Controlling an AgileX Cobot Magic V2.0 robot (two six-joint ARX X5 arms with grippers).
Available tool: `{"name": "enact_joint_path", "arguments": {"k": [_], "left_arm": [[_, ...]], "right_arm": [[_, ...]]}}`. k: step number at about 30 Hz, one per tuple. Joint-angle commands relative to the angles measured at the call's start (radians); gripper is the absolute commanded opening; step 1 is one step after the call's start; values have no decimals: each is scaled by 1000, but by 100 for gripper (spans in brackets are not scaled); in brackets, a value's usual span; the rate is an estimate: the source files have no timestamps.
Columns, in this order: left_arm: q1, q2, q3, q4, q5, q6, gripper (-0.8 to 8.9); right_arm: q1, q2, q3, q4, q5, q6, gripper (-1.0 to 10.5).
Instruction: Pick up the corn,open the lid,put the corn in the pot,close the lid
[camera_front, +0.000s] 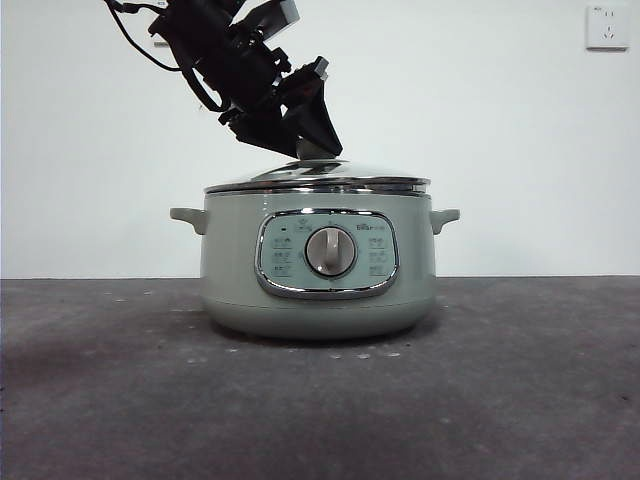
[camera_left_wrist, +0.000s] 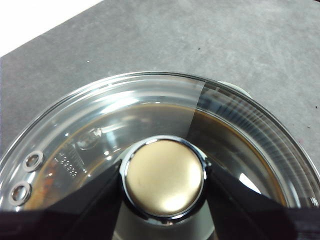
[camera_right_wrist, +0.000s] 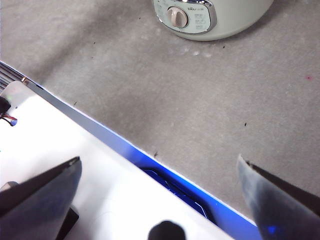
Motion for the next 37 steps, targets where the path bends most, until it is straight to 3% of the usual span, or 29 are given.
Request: {"name": "enact_joint_path", "arguments": {"k": [1,15,17,20,22,30,37], "left_arm": [[-5,12,24,27,8,8,-8],[-6,36,24,-13,-29,11,6],[-6,36,24,-15,-29,11,84],[-6,36,24,-16,-29,11,326],[-6,36,24,-13,-28,11,410],[-6,35,95,-105,-29,8,409],[-6,35,238,-281,-28,9,409]], "right_arm": [[1,-2,-8,-25,2,10,533],[1,-2,-8,-25,6,10,533],[1,-2,-8,-25,6,10,533],[1,-2,-8,-25,6,10,533],[1,-2,-8,-25,6,10,533],[1,-2,-8,-25,6,10,533],[1,-2,-8,-25,27,10,533]]}}
